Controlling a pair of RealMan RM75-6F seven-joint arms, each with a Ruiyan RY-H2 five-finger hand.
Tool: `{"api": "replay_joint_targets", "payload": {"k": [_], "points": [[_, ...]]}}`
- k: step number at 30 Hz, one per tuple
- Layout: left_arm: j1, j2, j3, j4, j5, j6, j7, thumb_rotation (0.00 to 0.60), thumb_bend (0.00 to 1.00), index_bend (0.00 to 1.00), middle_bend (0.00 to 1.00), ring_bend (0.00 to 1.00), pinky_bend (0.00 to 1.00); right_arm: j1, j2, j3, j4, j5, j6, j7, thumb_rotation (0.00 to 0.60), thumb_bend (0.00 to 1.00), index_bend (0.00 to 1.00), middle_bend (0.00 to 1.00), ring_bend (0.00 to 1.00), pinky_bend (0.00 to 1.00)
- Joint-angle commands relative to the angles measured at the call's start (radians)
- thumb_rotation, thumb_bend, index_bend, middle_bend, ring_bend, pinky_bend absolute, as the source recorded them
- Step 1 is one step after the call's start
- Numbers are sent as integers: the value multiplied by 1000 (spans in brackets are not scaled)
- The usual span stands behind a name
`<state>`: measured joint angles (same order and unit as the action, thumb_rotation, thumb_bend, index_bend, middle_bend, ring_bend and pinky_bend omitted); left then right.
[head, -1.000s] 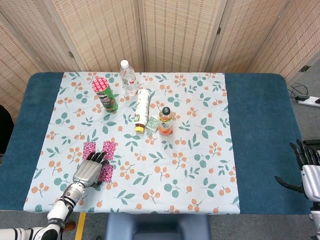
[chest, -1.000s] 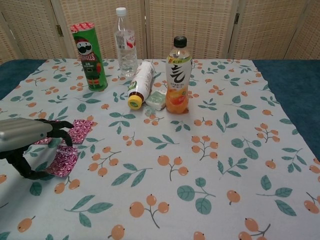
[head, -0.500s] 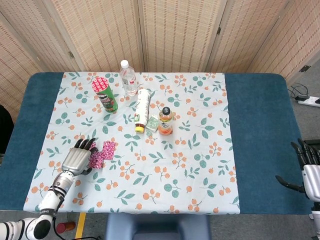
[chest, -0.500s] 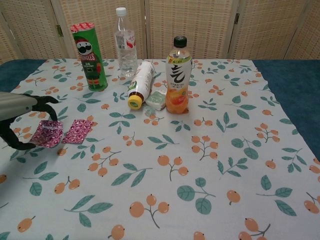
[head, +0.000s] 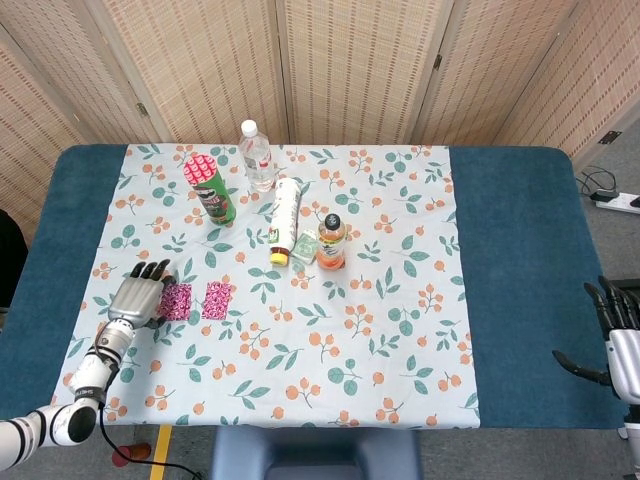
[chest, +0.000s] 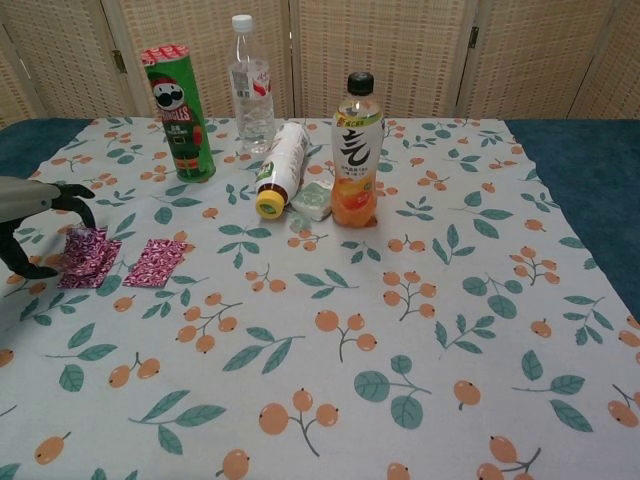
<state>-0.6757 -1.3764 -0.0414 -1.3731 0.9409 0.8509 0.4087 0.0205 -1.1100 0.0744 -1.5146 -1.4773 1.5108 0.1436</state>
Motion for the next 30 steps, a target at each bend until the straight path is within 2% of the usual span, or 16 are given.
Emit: {"api": "replay_joint_targets", "payload": {"k": [1, 9, 30], "points": [[-4, -5, -7, 15, -2, -26, -28, 600, 333, 250, 0, 0, 0, 0, 0, 0, -2, 1, -1, -2, 491, 194, 0, 0, 0, 0], [-3, -12, -3, 28, 25, -34, -46, 600, 332, 234, 0, 0, 0, 0, 2, 0, -7, 3, -3, -7, 493, 195, 0, 0, 0, 0], [-10, -24, 3, 47, -30, -62, -18, 600, 332, 192, 0, 0, 0, -2, -2, 1, -2, 6, -3, 0, 492, 195, 0, 0, 0, 0]]}}
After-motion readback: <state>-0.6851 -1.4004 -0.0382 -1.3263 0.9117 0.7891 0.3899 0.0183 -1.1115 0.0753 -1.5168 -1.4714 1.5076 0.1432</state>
